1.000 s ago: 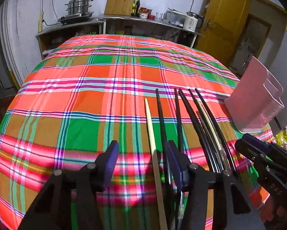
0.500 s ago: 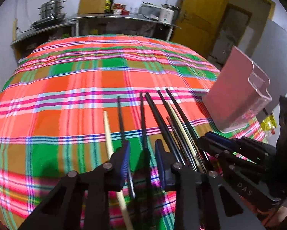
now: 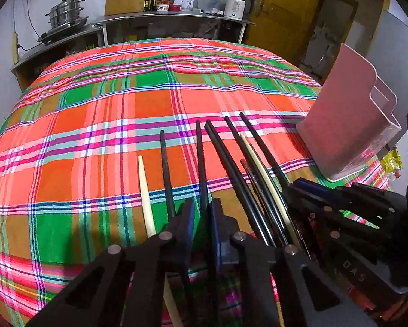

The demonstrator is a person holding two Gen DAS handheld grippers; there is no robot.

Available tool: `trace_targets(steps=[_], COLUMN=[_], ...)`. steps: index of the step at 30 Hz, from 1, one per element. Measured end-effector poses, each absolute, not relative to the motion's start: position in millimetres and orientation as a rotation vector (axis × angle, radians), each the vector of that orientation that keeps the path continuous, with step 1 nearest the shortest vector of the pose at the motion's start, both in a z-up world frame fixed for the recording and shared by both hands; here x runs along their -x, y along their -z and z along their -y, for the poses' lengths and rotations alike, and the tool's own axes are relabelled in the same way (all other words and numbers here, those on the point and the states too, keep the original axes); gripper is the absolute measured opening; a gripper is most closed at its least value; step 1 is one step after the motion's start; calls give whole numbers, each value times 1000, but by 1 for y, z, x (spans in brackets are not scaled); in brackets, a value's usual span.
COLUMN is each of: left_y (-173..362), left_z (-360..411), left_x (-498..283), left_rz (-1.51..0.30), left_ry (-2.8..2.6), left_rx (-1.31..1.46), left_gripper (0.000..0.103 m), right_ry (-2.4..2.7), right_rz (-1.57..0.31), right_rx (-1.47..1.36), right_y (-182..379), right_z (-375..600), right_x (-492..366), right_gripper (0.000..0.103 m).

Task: Organize utensils
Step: 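Close the left tool on black chopsticks while the right tool grasps chopsticks beside it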

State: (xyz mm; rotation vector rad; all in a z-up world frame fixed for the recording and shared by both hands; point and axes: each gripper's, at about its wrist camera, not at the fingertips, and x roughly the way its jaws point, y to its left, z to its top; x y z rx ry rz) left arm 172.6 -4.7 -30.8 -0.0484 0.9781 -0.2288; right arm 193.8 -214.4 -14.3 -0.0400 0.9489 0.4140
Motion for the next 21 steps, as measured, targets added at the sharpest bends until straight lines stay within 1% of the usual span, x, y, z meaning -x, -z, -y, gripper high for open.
trace_targets(steps=[5,6,7,14,21], left_y=[31,31,31,26,-8], left_z=[13,13,12,7,2], left_x=[-176,-176,-177,-175,-162], left_rz=[-982,-982,-982,-983,-910], left_ry=[215,214,210,213,235], left_rx=[-15,-15,-14,43,79], left_gripper=[13,11,7,6,6], right_ry=[-399,-395,-394,-421,-443], right_rz=[-955,-954,-954,-945,-897], right_rx=[78,84,87,51,25], right_y=[14,14,14,9,-11], right_z=[207,207,206,209,215], right_x=[-197,-198,-198,-195,-187], right_gripper=[13,8,8,6,6])
